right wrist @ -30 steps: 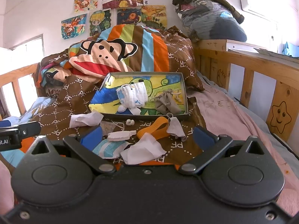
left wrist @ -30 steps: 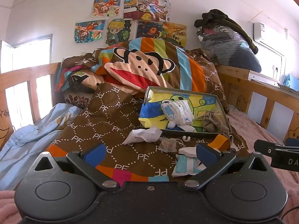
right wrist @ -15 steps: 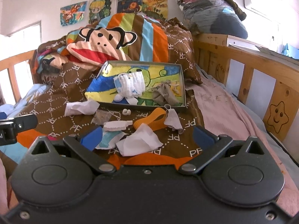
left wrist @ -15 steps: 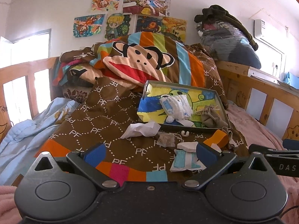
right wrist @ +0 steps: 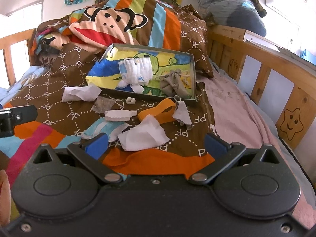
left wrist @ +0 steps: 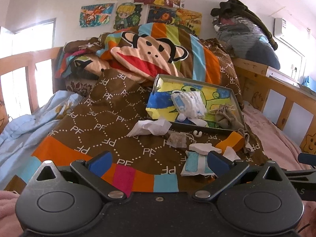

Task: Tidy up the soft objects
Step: 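Move both tools back over the remaining items beside the tray, then grasp the blue-white wipes packet with the left gripper while the right grasps a white tissue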

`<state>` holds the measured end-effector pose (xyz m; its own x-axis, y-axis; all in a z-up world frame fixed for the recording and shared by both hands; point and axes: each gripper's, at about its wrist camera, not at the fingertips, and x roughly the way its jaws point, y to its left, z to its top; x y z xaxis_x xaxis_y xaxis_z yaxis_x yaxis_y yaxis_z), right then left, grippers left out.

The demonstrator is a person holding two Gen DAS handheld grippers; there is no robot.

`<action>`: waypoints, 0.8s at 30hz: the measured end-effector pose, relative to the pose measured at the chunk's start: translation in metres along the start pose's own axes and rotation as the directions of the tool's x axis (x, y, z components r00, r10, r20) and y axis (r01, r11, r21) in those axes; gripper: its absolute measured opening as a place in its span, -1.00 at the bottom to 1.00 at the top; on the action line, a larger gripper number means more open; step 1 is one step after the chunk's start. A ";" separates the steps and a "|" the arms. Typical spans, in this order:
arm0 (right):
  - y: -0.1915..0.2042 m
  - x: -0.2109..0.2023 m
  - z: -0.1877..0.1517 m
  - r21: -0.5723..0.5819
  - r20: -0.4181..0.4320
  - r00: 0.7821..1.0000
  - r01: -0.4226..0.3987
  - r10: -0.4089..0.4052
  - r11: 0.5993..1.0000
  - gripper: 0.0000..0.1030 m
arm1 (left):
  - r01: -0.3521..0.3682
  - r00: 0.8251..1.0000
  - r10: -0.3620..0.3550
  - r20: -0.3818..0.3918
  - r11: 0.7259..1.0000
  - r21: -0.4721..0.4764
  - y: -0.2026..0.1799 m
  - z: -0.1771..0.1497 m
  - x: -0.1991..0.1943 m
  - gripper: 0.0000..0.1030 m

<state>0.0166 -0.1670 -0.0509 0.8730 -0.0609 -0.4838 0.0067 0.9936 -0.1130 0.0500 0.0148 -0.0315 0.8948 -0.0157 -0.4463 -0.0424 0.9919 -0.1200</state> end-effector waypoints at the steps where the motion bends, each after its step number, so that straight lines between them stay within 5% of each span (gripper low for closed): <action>1: 0.000 0.001 0.000 -0.002 -0.004 1.000 -0.001 0.001 1.000 0.99 | -0.001 1.000 0.001 -0.006 1.000 -0.003 0.000 0.000 0.002 0.98; 24: -0.028 0.059 0.028 0.076 -0.123 0.984 -0.118 0.126 0.990 0.99 | 0.038 0.994 -0.044 -0.105 0.998 -0.053 0.008 -0.002 0.041 0.98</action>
<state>0.0814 -0.1952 -0.0516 0.8001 0.0540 -0.5974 -0.0590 0.9982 0.0111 0.0851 0.0215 -0.0528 0.8444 -0.0721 -0.5309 -0.0316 0.9825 -0.1837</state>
